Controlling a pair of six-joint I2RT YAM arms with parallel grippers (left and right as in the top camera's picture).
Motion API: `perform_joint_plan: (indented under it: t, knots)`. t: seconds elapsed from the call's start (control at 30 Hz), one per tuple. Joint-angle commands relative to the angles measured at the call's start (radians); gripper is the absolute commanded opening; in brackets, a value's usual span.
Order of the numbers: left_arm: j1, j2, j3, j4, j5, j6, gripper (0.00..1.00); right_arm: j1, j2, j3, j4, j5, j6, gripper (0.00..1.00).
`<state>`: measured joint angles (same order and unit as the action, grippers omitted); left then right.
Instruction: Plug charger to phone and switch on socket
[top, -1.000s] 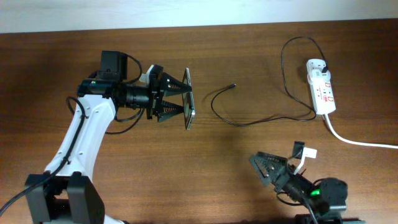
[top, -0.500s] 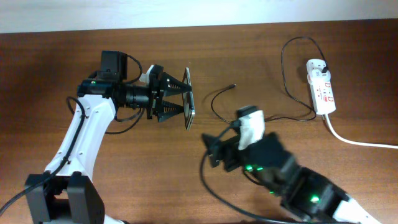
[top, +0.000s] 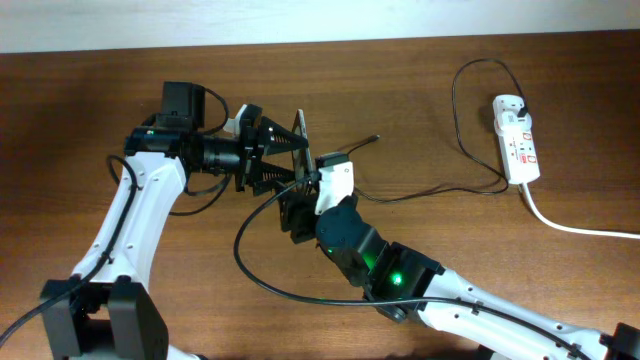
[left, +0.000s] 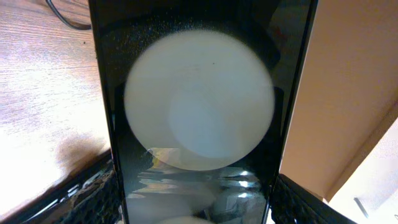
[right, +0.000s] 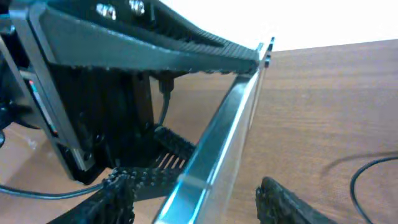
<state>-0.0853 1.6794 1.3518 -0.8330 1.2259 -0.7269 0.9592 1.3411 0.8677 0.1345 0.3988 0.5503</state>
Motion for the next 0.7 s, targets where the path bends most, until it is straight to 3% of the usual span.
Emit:
perform_joint_plan:
  t: [0.0,0.13,0.23,0.27,0.33,0.4,0.47,0.5,0.57,0.6,0.67]
  knots:
    - [0.005,0.002,0.003,0.003,0.023,0.021,0.47,0.001,0.002,0.015,0.012,0.039,-0.042,0.54]
    - [0.005,0.002,0.003,0.003,0.0,0.025,0.47,0.001,0.002,0.015,0.011,0.039,-0.042,0.34]
    - [0.005,0.002,0.003,0.003,-0.034,0.024,0.47,0.001,0.002,0.015,0.011,0.039,-0.042,0.07]
    - [0.008,0.002,0.003,0.005,-0.048,0.024,0.48,0.001,0.0,0.015,0.01,0.04,-0.042,0.04]
    - [0.027,0.002,0.004,0.006,-0.018,0.024,0.68,0.001,-0.019,0.015,0.0,0.039,-0.042,0.04]
    - [0.055,-0.006,0.005,0.011,0.1,0.057,0.81,0.001,-0.117,0.015,-0.058,0.039,-0.041,0.04]
    - [0.092,-0.08,0.005,0.006,0.128,0.155,0.89,0.001,-0.298,0.015,-0.232,0.039,0.011,0.04]
    - [0.103,-0.146,0.005,0.006,0.096,0.188,0.89,0.001,-0.387,0.015,-0.374,0.039,0.153,0.04]
    - [0.107,-0.301,0.005,-0.019,-0.002,0.292,0.9,0.001,-0.497,0.014,-0.561,0.039,0.298,0.04]
    - [0.107,-0.41,0.005,-0.092,-0.088,0.398,0.91,0.001,-0.552,0.012,-0.668,0.035,0.381,0.04]
    - [0.107,-0.672,0.005,-0.336,-0.459,0.499,0.94,0.001,-0.576,-0.011,-0.722,0.035,0.513,0.04]
